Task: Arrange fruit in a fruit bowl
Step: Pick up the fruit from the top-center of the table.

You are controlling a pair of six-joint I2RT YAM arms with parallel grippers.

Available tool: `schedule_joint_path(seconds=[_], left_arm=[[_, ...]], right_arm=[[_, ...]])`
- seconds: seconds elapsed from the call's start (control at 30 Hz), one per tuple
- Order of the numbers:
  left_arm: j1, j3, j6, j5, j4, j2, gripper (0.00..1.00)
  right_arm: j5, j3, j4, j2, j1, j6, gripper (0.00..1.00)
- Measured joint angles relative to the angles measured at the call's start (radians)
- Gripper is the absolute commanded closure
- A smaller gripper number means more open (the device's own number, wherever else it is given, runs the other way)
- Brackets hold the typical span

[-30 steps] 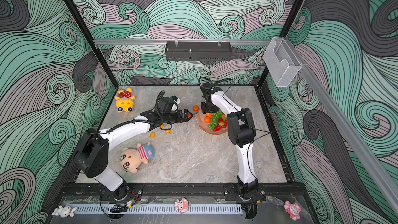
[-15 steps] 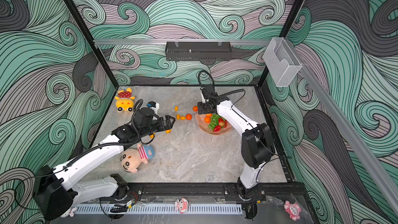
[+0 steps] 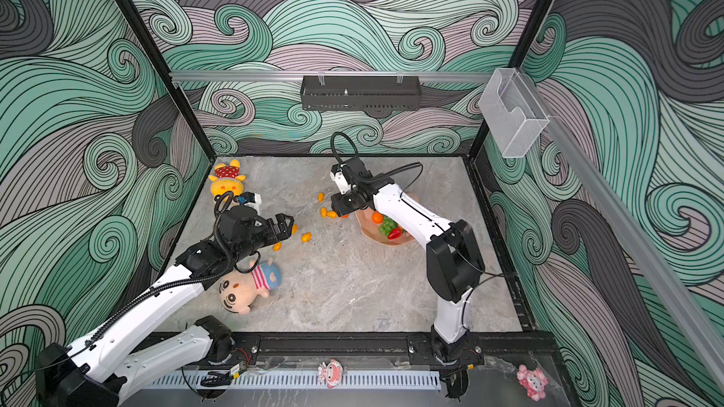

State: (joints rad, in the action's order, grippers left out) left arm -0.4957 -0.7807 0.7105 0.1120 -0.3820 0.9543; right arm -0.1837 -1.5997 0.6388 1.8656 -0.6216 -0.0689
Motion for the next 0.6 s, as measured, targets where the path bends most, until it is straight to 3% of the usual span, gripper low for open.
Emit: schedule_joint_path(seconds=[0.3, 0.6], left_arm=[[0.121, 0.020, 0.001, -0.124, -0.008, 0.001, 0.01], [0.172, 0.025, 0.002, -0.201, -0.001, 0.035, 0.01]], right_arm=[[0.037, -0.184, 0.162, 0.171, -0.054, 0.097, 0.50], [0.135, -0.354, 0.300, 0.322, -0.095, 0.147, 0.51]])
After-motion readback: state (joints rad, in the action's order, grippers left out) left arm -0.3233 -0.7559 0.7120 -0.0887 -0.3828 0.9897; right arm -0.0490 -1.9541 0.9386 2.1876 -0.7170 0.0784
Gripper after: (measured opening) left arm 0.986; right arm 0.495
